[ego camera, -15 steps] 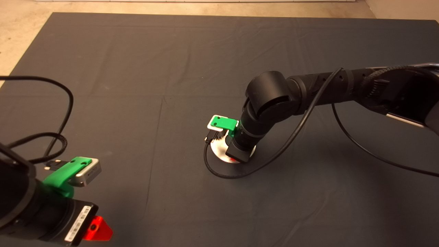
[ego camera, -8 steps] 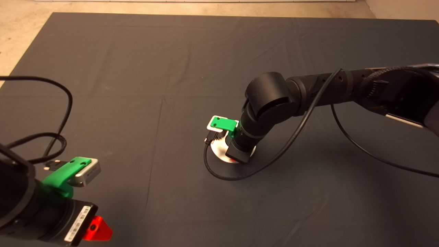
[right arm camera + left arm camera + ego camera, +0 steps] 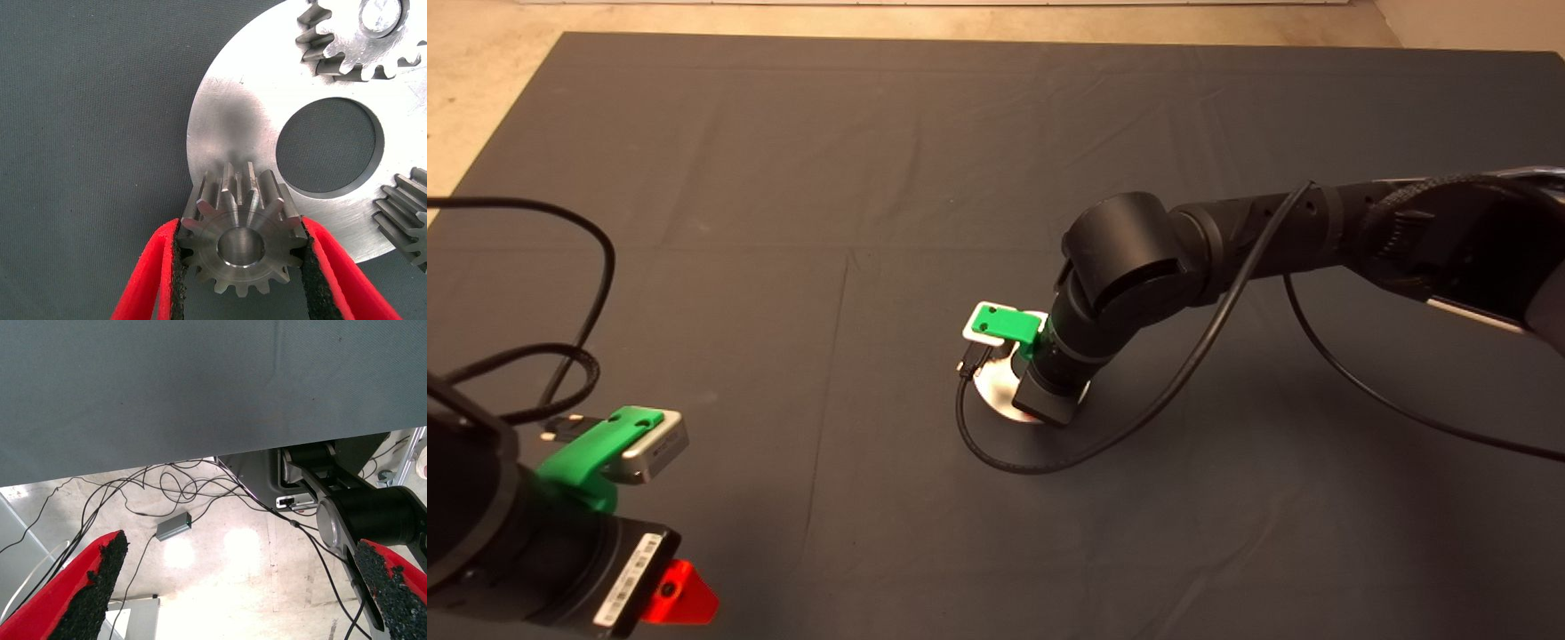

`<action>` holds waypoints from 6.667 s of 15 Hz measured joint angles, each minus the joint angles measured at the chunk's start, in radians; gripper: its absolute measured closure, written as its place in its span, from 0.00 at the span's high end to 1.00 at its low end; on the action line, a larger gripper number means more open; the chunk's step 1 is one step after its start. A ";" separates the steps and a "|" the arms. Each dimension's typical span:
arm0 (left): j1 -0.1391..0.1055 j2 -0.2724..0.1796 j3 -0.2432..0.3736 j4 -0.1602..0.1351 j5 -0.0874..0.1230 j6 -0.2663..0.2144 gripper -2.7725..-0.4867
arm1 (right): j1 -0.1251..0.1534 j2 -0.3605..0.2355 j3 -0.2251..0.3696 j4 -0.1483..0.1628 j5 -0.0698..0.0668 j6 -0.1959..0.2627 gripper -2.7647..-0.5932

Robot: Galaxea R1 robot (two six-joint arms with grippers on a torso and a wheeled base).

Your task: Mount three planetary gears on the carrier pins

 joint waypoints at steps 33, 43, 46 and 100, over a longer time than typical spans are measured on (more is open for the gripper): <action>0.000 0.000 0.000 -0.002 0.000 0.000 0.87 | 0.006 -0.003 0.000 0.036 0.000 0.000 0.16; 0.000 0.000 0.000 -0.002 0.000 0.000 0.87 | 0.003 -0.003 0.000 0.035 -0.002 0.000 0.16; 0.000 0.000 0.000 -0.002 0.000 0.000 0.87 | 0.003 -0.003 -0.008 0.035 -0.003 0.000 0.16; 0.000 0.000 0.000 -0.003 0.000 0.000 0.87 | 0.031 0.025 -0.053 -0.030 -0.003 0.009 0.16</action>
